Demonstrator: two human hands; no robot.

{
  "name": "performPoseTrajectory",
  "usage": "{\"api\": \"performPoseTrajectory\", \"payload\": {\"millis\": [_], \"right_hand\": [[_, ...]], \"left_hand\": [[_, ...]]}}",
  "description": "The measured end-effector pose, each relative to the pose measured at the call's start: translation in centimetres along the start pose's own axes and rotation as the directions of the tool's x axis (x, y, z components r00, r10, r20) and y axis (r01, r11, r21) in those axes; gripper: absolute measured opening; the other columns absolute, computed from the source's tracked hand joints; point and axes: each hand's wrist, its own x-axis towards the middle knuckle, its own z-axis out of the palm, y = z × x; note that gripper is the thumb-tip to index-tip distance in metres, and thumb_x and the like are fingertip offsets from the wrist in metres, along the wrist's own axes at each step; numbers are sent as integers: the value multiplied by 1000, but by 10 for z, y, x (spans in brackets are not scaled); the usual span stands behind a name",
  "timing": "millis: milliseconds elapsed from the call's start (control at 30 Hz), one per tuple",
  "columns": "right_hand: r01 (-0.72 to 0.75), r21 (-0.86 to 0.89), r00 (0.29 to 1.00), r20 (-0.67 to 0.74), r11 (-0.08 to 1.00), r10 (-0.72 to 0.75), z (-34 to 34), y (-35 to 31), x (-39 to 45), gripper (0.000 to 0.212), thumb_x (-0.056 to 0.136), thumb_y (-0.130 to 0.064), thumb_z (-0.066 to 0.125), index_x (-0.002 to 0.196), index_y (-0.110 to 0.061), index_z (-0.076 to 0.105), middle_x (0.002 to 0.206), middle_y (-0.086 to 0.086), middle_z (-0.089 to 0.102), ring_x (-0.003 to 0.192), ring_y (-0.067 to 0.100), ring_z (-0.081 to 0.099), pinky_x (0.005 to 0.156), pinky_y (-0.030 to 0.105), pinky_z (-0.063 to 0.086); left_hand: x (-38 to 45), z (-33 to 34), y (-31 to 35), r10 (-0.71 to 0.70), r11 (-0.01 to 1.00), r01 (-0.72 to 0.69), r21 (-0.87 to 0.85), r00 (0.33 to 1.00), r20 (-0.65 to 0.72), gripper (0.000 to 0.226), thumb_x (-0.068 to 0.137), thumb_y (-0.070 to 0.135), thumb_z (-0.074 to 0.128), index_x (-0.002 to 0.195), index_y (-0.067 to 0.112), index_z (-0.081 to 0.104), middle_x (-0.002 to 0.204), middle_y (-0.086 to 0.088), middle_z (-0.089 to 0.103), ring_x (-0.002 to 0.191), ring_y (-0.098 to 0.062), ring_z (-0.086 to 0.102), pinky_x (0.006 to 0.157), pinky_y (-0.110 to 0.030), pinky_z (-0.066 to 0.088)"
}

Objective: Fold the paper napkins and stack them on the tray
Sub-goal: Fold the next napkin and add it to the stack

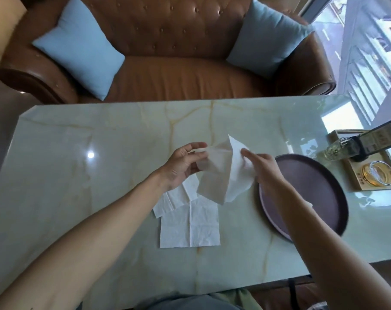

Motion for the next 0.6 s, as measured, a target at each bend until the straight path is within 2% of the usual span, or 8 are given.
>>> {"api": "performPoseTrajectory", "payload": {"millis": [67, 100, 167, 233, 300, 367, 467, 600], "right_hand": [[66, -158, 967, -233, 985, -102, 3, 19, -10, 52, 81, -57, 70, 106, -13, 58, 100, 4, 48, 91, 17, 46, 79, 34, 42], [109, -118, 964, -231, 987, -134, 5, 29, -16, 45, 85, -58, 66, 94, -15, 57, 93, 4, 49, 85, 17, 46, 77, 34, 41], [45, 31, 999, 20, 999, -45, 13, 45, -31, 52, 91, -64, 58, 80, -12, 61, 79, 4, 58, 72, 20, 53, 71, 35, 43], [-103, -1, 950, 295, 995, 98, 18, 59, -43, 70, 87, -75, 54, 96, -10, 77, 89, 2, 76, 83, 23, 71, 85, 41, 56], [-166, 7, 903, 403, 986, 149, 18, 69, -48, 73, 87, -79, 49, 108, -16, 79, 103, 7, 79, 96, 27, 75, 95, 45, 55], [-205, 55, 896, 412, 977, 165, 16, 72, -48, 62, 91, -69, 52, 110, -15, 78, 106, 14, 79, 97, 30, 75, 91, 44, 57], [-172, -18, 909, 383, 985, 165, 14, 75, -43, 36, 95, -34, 64, 113, -4, 73, 110, 22, 76, 89, 30, 73, 84, 42, 57], [-72, -142, 930, 347, 987, 118, 12, 72, -39, 26, 82, -11, 66, 97, 11, 66, 84, 14, 64, 78, 25, 59, 72, 40, 45]], "left_hand": [[-4, 8, -7, 10, 1000, -11, -27, 1000, -28, 28, 94, 4, 65, 119, 15, 63, 101, -6, 71, 82, -18, 70, 83, -33, 58], [-4, 12, -12, 10, 999, -12, -35, 999, -42, 27, 94, 3, 65, 118, 16, 63, 101, -7, 70, 82, -18, 69, 83, -33, 58], [-5, 18, -24, 8, 998, -12, -55, 997, -74, 26, 94, 3, 66, 117, 16, 64, 103, -8, 68, 83, -20, 68, 82, -34, 58], [-5, 21, -38, 2, 998, -10, -68, 993, -116, 26, 93, 4, 66, 116, 16, 64, 107, -10, 66, 86, -21, 66, 82, -35, 57], [-6, 21, -49, -5, 1000, 0, -31, 987, -161, 25, 93, 6, 69, 115, 18, 67, 107, -9, 66, 89, -22, 66, 84, -36, 57], [-9, 21, -57, -1, 999, 12, 52, 981, -196, 25, 92, 10, 71, 114, 21, 68, 108, -7, 65, 91, -21, 66, 85, -36, 57], [-15, 18, -66, -1, 991, 31, 133, 975, -222, 25, 92, 10, 72, 114, 21, 68, 103, -9, 62, 84, -18, 66, 75, -29, 58], [-21, 13, -72, -31, 971, 79, 224, 977, -211, 31, 90, 11, 74, 119, 16, 67, 99, -12, 63, 80, -15, 70, 72, -25, 57]]}}
